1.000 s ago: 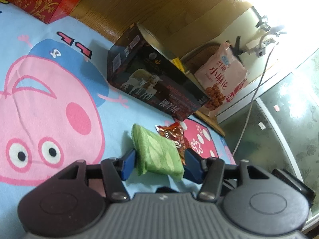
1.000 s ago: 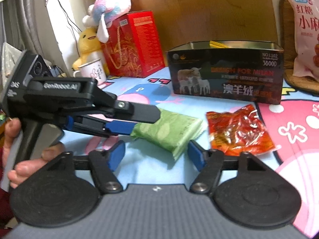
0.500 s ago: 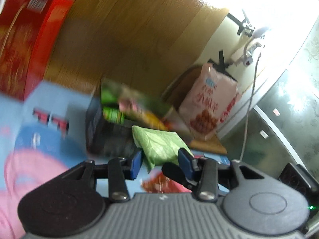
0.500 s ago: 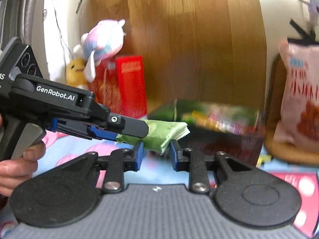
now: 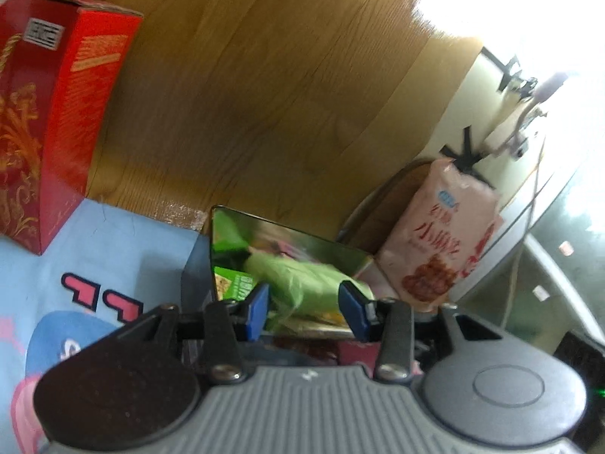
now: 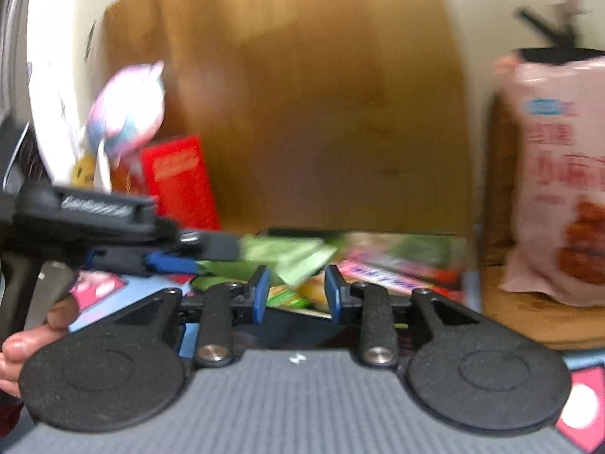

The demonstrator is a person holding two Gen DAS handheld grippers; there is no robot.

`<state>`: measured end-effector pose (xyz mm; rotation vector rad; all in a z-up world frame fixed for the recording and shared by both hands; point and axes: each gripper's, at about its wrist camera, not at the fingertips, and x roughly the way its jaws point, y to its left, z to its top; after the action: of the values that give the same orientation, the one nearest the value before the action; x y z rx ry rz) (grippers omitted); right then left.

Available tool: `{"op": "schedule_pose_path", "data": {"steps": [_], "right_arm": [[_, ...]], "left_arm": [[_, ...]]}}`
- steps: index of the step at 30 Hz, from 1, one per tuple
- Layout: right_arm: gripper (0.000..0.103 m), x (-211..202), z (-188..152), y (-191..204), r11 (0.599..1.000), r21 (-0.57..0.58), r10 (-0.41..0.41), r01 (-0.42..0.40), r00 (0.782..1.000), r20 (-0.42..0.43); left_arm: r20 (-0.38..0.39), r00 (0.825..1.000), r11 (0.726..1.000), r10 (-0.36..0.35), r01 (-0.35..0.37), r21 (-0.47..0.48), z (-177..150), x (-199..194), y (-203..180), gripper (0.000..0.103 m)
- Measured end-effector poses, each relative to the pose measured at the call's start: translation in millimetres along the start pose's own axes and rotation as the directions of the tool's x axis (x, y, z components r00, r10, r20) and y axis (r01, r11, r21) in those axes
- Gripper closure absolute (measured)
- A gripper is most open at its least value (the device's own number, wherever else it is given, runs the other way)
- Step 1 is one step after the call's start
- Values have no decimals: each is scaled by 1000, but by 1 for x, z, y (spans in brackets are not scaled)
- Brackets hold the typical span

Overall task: Organize snacks
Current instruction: 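Withdraw the left gripper from the box to the orange snack bag, then lower both grippers around the orange snack bag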

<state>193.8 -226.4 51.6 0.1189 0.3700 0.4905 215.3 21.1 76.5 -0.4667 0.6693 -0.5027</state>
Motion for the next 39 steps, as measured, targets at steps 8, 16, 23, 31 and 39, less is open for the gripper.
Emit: {"op": "schedule_pose_path", "data": {"steps": [8, 16, 23, 31, 39], "right_arm": [[67, -50, -54, -55, 976, 211, -29, 59, 989, -143], [67, -26, -69, -60, 937, 349, 104, -22, 970, -218], [66, -27, -78, -61, 830, 534, 309, -159, 929, -205], [66, -64, -96, -45, 795, 565, 372, -220, 913, -166], [66, -81, -106, -21, 808, 539, 375, -239, 913, -158]], "left_arm": [[-118, 990, 997, -83, 83, -5, -59, -10, -18, 63], [-269, 961, 994, -67, 40, -104, -104, 17, -12, 63], [-251, 961, 980, -112, 65, -185, -115, 1, 4, 63], [-229, 971, 994, -71, 51, -92, -130, -20, -7, 63], [-171, 985, 999, -21, 27, 36, -150, -42, -18, 64]]}}
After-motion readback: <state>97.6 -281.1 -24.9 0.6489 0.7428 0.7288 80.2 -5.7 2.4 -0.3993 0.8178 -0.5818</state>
